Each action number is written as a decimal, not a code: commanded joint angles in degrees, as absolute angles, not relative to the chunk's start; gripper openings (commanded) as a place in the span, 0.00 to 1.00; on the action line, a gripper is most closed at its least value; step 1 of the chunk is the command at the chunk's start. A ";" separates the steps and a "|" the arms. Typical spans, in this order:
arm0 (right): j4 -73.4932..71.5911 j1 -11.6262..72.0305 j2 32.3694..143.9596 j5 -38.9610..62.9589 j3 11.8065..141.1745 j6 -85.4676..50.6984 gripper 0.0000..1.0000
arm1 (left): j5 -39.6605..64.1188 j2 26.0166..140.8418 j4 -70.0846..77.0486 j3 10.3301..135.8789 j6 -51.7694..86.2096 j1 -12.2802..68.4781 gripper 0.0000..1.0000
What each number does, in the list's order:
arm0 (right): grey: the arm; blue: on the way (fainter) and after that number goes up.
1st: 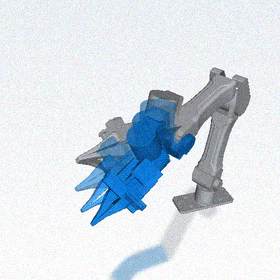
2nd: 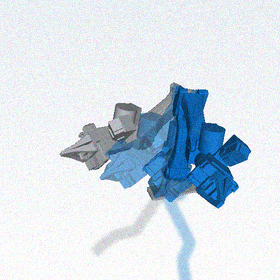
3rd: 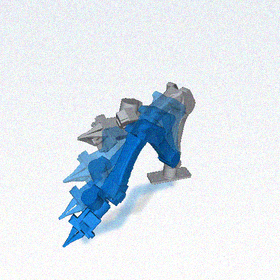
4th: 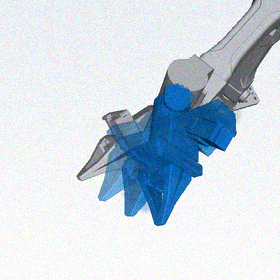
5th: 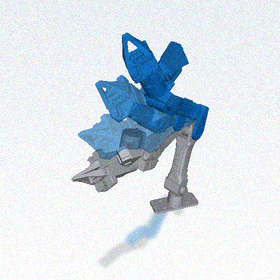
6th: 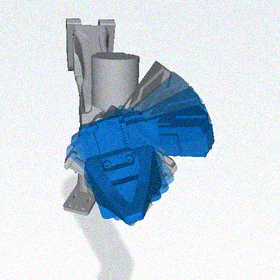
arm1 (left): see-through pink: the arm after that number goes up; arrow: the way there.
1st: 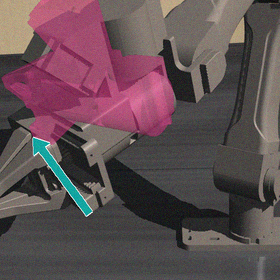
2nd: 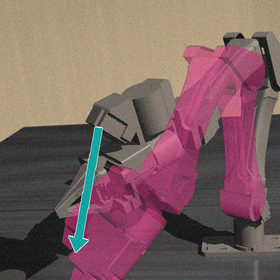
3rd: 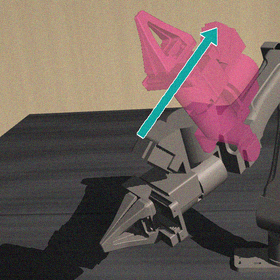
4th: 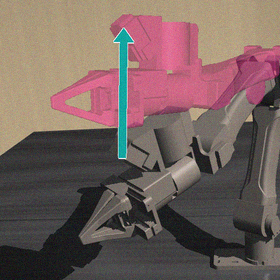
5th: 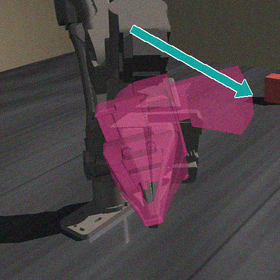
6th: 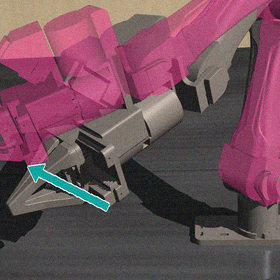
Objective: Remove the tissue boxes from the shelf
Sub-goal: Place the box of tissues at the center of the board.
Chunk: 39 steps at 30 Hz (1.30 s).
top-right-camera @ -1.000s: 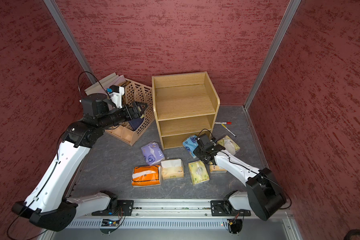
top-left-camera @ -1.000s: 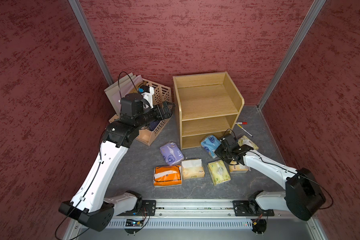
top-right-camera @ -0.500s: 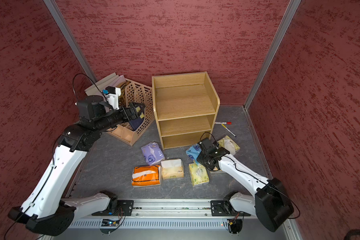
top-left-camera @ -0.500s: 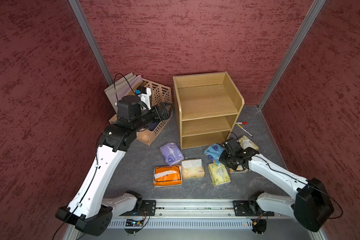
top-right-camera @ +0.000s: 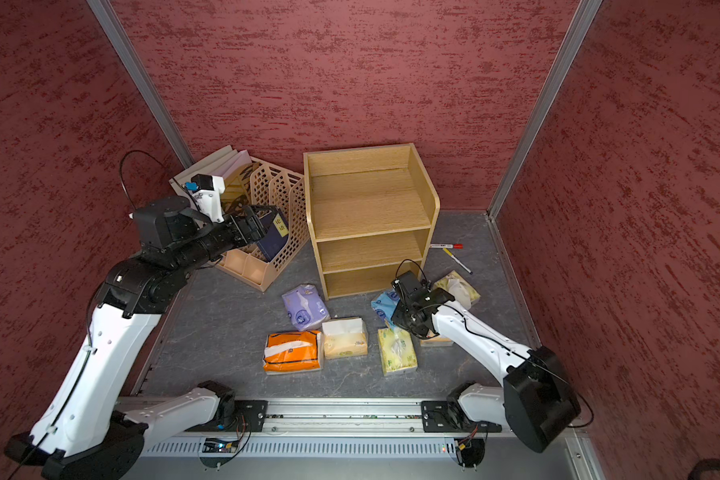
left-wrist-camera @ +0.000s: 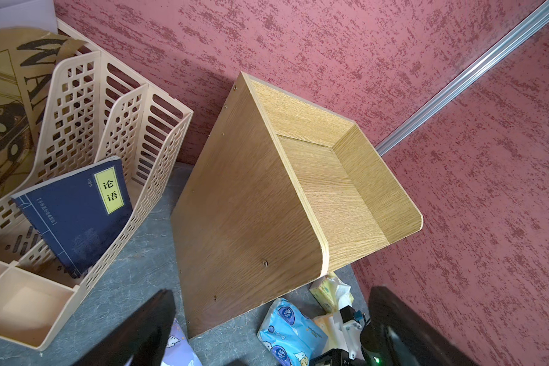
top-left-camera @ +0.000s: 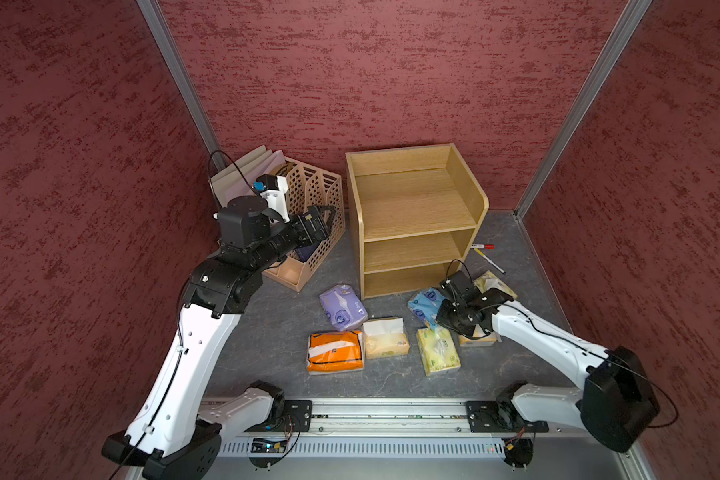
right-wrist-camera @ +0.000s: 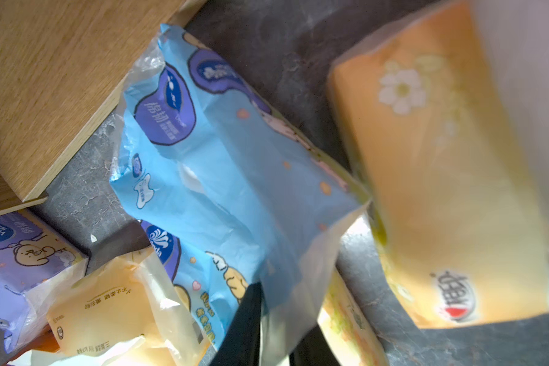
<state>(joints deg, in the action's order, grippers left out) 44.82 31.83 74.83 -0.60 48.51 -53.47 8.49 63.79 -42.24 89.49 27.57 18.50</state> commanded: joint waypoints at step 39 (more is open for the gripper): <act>35.68 34.53 77.98 -1.72 50.10 -56.25 0.69 | 6.28 59.95 -45.97 87.46 27.02 16.70 1.00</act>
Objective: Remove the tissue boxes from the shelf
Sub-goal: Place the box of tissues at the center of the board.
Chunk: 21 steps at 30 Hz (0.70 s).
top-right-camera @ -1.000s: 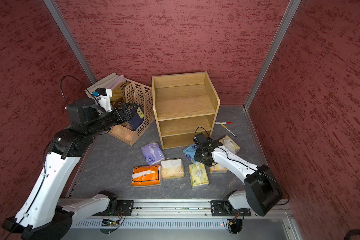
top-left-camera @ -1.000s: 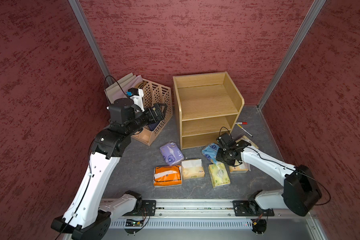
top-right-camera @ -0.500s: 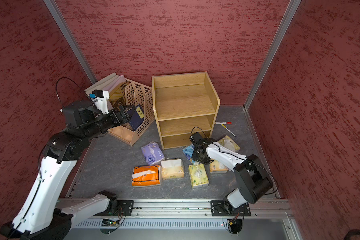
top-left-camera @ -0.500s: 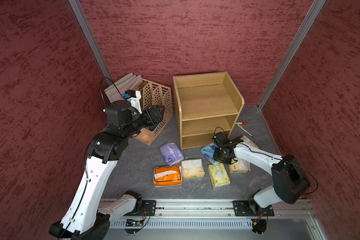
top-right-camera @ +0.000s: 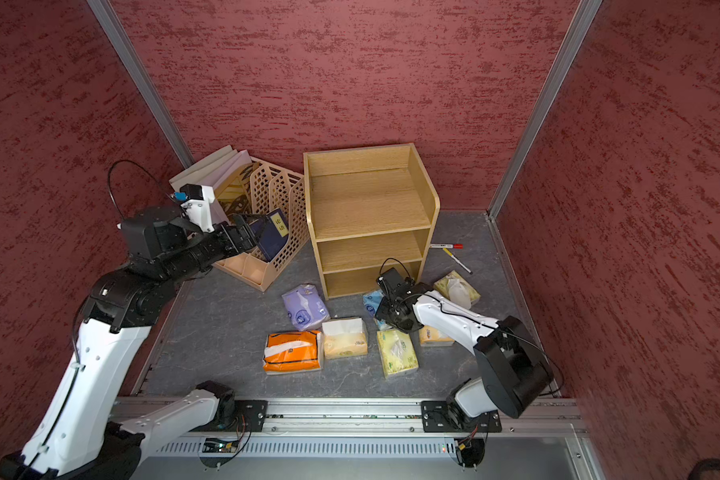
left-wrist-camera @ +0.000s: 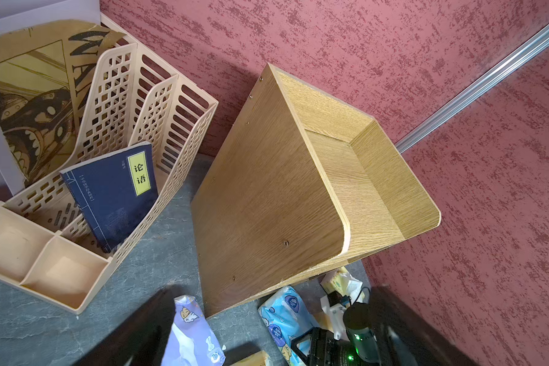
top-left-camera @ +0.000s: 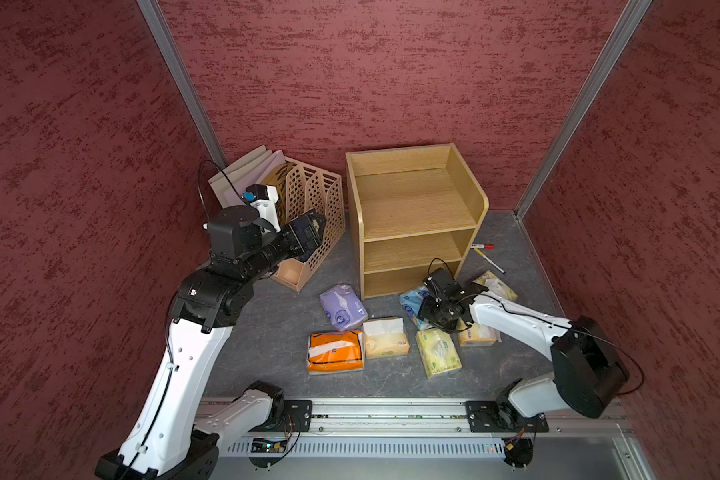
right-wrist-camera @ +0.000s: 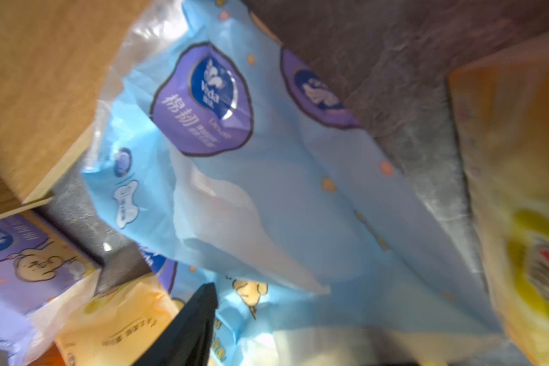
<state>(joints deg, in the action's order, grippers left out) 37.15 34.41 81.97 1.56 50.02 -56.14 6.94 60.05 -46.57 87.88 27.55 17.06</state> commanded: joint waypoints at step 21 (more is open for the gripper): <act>49.97 33.86 49.04 -20.56 51.76 -47.03 0.98 | -16.23 49.06 -45.49 76.80 27.63 11.48 1.00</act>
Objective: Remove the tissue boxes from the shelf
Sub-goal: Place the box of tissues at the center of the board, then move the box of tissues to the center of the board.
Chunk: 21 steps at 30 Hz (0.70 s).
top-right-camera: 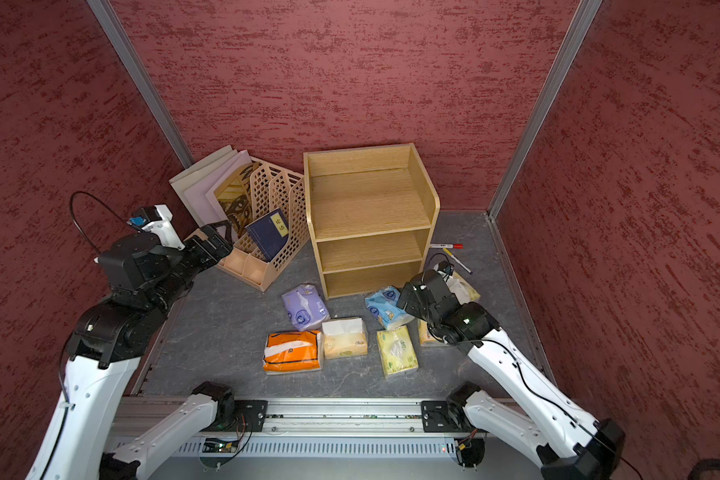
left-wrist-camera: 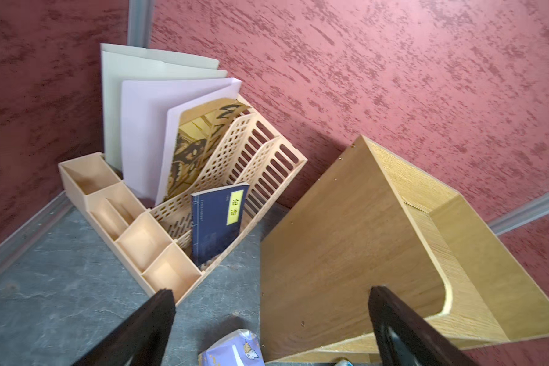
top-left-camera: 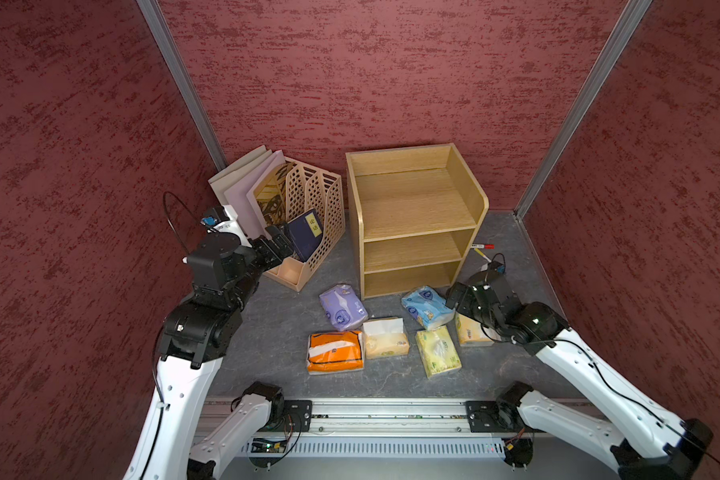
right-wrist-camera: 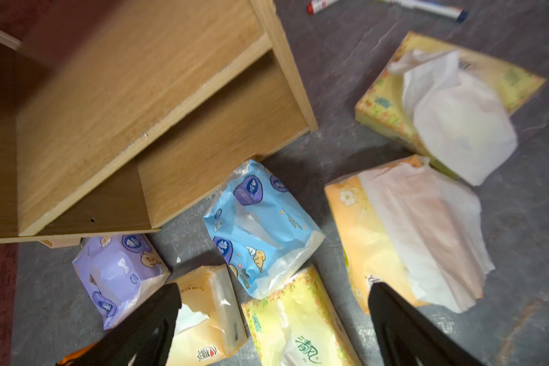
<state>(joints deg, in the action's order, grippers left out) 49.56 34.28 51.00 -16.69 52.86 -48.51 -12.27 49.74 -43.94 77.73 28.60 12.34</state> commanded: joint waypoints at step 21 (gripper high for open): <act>44.97 43.33 63.22 -5.49 38.68 -57.26 0.75 | -2.00 49.57 -44.84 75.58 31.99 11.00 1.00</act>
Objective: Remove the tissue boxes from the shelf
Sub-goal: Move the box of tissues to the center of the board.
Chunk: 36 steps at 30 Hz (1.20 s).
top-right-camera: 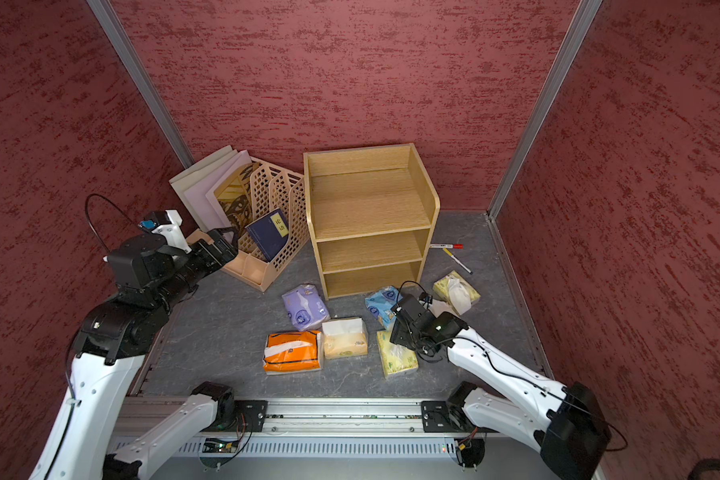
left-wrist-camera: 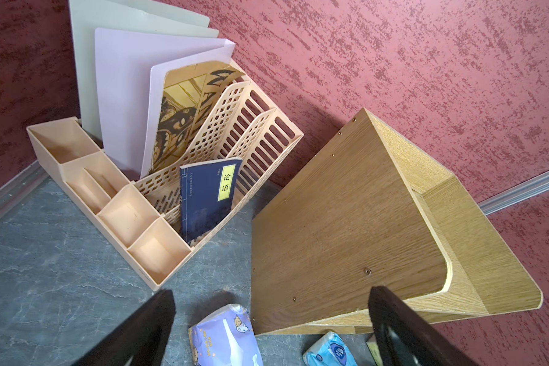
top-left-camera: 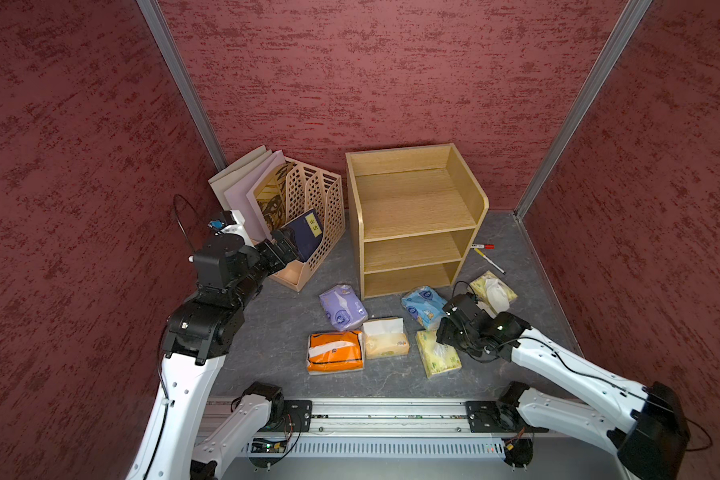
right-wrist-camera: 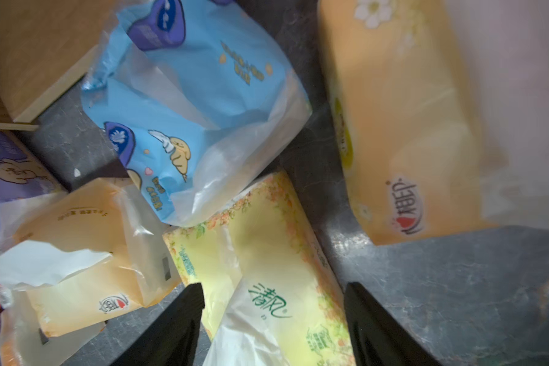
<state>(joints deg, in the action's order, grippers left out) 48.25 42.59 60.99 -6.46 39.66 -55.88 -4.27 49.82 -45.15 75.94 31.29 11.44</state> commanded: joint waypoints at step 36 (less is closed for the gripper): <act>62.37 50.60 42.31 -32.27 47.62 -63.57 0.98 | -17.17 41.13 -46.23 70.30 29.62 10.88 1.00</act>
<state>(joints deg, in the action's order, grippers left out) 57.67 51.96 43.03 -24.69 45.56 -66.08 -12.95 41.76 -46.44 70.89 31.03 11.33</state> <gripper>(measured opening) 0.983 0.996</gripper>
